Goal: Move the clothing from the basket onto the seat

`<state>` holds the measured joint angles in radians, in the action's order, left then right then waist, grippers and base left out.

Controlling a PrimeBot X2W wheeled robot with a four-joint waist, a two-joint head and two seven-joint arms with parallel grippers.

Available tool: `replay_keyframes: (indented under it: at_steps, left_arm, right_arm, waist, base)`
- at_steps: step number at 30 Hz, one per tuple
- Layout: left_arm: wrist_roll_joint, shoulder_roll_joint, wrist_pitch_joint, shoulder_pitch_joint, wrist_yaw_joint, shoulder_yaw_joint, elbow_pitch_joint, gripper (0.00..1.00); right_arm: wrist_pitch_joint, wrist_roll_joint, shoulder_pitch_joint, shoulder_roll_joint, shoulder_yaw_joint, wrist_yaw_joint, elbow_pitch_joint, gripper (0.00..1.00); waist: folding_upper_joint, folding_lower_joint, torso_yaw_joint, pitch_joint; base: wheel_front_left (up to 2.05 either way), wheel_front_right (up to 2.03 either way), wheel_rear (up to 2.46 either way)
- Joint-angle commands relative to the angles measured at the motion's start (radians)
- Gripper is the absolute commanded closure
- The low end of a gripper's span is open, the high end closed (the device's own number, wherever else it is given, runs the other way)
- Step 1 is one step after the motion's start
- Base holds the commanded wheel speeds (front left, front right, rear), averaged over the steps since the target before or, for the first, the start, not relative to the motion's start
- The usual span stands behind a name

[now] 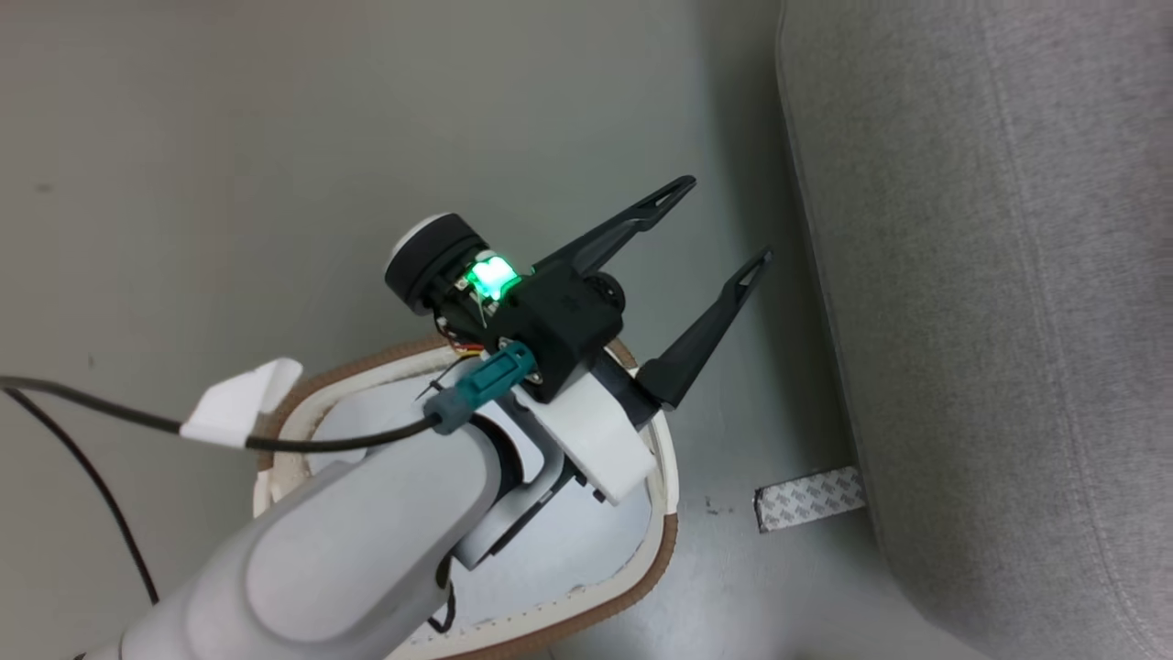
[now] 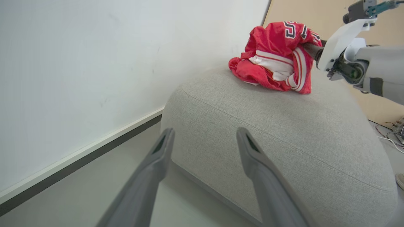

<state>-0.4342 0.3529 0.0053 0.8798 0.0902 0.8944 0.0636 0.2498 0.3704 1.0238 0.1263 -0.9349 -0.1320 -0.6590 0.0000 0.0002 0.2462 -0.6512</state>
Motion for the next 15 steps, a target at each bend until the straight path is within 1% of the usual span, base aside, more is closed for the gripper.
replay_keyframes:
  at_steps: [1, 4, 6, 9, 11, 15]
  left_arm:
    - [-0.007, -0.001, -0.012, -0.013, 0.005, -0.005, -0.006, 0.00]
    - [-0.021, 0.010, -0.034, -0.038, 0.009, -0.013, -0.024, 0.00]
    - [-0.032, 0.016, -0.048, -0.057, 0.015, -0.022, -0.036, 0.00]
    - [-0.062, 0.030, -0.085, -0.103, 0.027, -0.041, -0.055, 0.00]
    - [-0.084, 0.038, -0.115, -0.144, 0.041, -0.061, -0.070, 0.00]
    - [-0.133, 0.047, -0.166, -0.234, 0.075, -0.096, -0.108, 0.00]
  right_arm:
    - [0.009, 0.005, -0.019, -0.007, 0.006, 0.003, -0.008, 0.00]
    - [0.016, -0.015, -0.058, -0.028, 0.060, 0.003, 0.006, 0.00]
    - [0.016, -0.038, -0.108, -0.040, 0.128, 0.003, 0.070, 0.00]
    - [0.015, -0.104, -0.220, -0.065, 0.245, 0.003, 0.169, 0.00]
    - [0.016, -0.157, -0.294, -0.070, 0.317, 0.003, 0.238, 0.00]
    - [0.016, -0.236, -0.452, -0.076, 0.457, 0.003, 0.338, 0.00]
  waist:
    - [0.0000, -0.0002, 0.004, 0.025]
    - [0.0000, -0.0002, 0.016, 0.067]
    - [0.0000, -0.0002, 0.023, 0.100]
    - [0.0000, -0.0002, 0.029, 0.163]
    - [0.0000, -0.0002, 0.028, 0.208]
    - [0.0000, -0.0002, 0.006, 0.316]
  base:
    - [0.00, 0.00, 0.00]
    - [0.00, 0.00, 0.00]
    - [0.00, 0.00, 0.00]
    - [0.00, 0.00, 0.00]
    - [0.00, 0.00, 0.00]
    - [0.00, 0.00, 0.00]
